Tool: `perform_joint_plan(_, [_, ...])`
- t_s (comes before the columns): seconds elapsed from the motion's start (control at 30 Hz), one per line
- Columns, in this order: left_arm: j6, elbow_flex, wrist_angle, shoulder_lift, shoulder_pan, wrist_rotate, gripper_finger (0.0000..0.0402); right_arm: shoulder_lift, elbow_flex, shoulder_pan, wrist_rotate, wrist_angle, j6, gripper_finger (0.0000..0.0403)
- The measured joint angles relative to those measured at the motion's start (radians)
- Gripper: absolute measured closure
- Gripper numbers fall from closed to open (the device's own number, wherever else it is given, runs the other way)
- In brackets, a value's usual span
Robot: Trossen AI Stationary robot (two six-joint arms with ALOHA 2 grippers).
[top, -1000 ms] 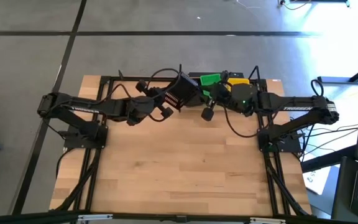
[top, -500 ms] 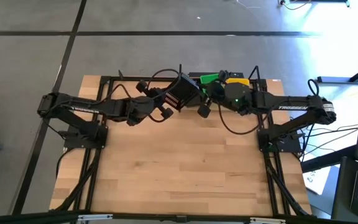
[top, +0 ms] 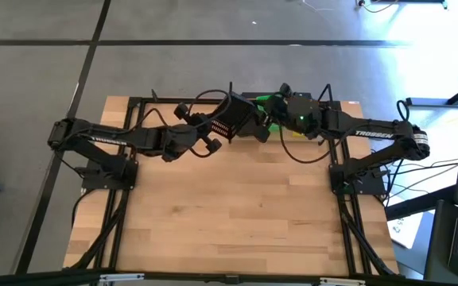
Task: Stack baskets on shelf by color
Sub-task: Stack the black basket on the black baskets on the shelf
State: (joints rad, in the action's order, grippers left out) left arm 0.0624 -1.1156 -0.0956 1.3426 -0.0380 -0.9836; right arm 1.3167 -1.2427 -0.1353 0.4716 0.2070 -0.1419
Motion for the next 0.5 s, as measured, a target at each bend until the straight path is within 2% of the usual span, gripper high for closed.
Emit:
perform_joint_plan(0.13, [0.0,0.0,-0.001,0.0,-0.001,-0.001,0.0401,0.001,0.0,-0.032,-0.094,0.0,0.007,0.0315])
perform_joint_plan(0.5, [0.0,0.0,-0.001,0.0,-0.004,0.005,0.0401,0.045,0.0,-0.066,-0.132,-0.002,0.001,0.0319])
